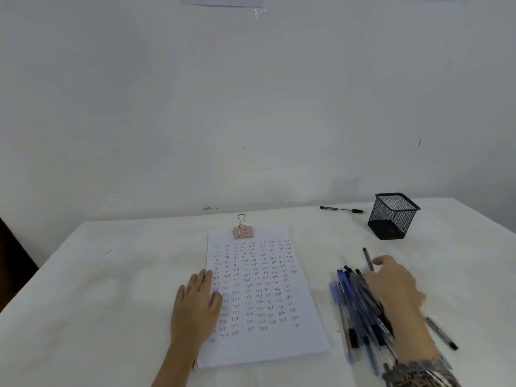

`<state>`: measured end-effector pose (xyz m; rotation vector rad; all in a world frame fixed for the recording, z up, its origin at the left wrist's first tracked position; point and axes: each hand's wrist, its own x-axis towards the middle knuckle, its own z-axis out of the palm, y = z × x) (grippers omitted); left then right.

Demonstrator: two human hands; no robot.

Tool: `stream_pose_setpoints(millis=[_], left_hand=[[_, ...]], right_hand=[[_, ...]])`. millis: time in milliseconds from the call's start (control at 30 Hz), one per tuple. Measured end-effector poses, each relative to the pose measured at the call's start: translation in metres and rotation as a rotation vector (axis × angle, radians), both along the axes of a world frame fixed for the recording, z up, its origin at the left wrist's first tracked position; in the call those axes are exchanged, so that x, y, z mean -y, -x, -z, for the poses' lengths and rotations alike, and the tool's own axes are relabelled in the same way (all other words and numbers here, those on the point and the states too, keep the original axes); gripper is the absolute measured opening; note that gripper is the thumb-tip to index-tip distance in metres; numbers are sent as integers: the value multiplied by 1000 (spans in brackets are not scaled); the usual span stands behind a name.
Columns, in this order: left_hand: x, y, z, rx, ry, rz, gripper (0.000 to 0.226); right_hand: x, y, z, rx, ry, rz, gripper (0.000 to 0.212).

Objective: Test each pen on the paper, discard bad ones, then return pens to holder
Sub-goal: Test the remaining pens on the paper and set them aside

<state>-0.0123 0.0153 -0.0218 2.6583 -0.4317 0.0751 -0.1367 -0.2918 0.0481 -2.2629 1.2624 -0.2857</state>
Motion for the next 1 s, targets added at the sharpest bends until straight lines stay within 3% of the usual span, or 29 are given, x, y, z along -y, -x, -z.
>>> stream_pose_setpoints(millis=[67, 233, 300, 400, 533, 700, 867, 1000], left_hand=[[0, 0, 1, 6, 24, 0, 54], [-1, -2, 3, 13, 37, -9, 56], [0, -2, 3, 27, 39, -15, 69], [0, -2, 6, 34, 27, -18, 94], [0, -2, 5, 44, 23, -19, 95], [-1, -2, 4, 23, 47, -25, 95], [2, -3, -2, 22, -14, -17, 70], [3, -7, 5, 34, -13, -27, 99]], right_hand=[[12, 6, 3, -148, -86, -16, 21], [24, 16, -5, -229, -122, -120, 11], [28, 16, -12, -246, -117, -173, 8], [32, 9, -21, -307, -109, -264, 23], [36, -8, -41, -408, -75, -346, 28], [48, -57, -56, -295, -71, -378, 23], [63, -123, -34, -169, -45, -364, 16], [86, -163, -3, -134, 163, -389, 23]])
